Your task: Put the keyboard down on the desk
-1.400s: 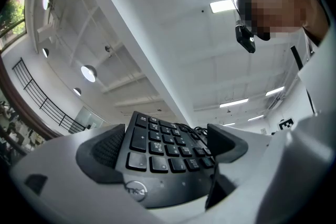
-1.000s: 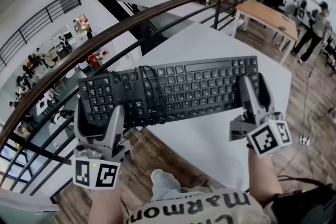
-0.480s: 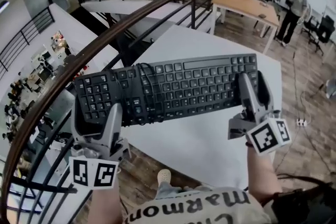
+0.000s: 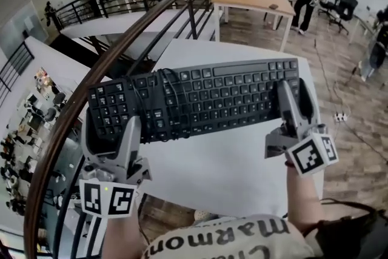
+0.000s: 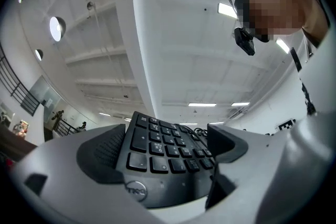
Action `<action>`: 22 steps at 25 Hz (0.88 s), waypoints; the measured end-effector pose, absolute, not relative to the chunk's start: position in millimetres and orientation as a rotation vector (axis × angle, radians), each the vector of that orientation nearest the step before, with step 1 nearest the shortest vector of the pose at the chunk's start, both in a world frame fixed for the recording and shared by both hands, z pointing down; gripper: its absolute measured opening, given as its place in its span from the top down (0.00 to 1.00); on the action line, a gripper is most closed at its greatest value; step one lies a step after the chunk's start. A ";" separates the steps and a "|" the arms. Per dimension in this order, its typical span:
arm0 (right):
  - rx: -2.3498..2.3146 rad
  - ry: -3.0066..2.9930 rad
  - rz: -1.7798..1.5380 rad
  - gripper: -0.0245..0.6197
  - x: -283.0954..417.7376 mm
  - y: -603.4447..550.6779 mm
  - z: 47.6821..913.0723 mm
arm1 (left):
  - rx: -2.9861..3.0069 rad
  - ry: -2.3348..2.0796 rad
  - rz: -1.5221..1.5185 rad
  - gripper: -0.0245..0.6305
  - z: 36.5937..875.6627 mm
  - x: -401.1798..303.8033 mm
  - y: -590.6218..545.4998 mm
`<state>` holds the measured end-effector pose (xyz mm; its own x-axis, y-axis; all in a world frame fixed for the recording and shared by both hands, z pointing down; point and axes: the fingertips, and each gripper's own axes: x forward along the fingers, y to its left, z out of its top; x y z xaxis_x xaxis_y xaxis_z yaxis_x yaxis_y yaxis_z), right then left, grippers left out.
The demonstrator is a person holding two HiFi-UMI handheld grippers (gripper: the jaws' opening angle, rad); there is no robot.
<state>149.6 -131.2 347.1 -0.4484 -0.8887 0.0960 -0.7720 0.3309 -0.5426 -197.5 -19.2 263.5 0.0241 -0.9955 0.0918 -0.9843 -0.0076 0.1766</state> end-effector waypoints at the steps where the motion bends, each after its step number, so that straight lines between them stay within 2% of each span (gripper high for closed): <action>1: -1.536 2.361 -0.770 0.48 151.1 -125.8 345.2 | 2.122 -2.042 -0.098 0.23 264.0 -198.8 -20.8; 10: -1.788 2.296 -0.681 0.48 160.4 -86.1 341.6 | 2.201 -1.787 -0.181 0.23 302.8 -205.8 -34.1; 22: -1.999 2.280 -0.777 0.48 159.7 -66.0 327.7 | 2.111 -1.623 -0.140 0.23 323.1 -212.3 -46.8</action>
<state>159.7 -66.0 327.7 -0.1844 -0.9332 0.3084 -0.9274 0.0613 -0.3690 -212.3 -46.8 323.1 0.2952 -0.9343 0.1998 -0.8862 -0.1897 0.4227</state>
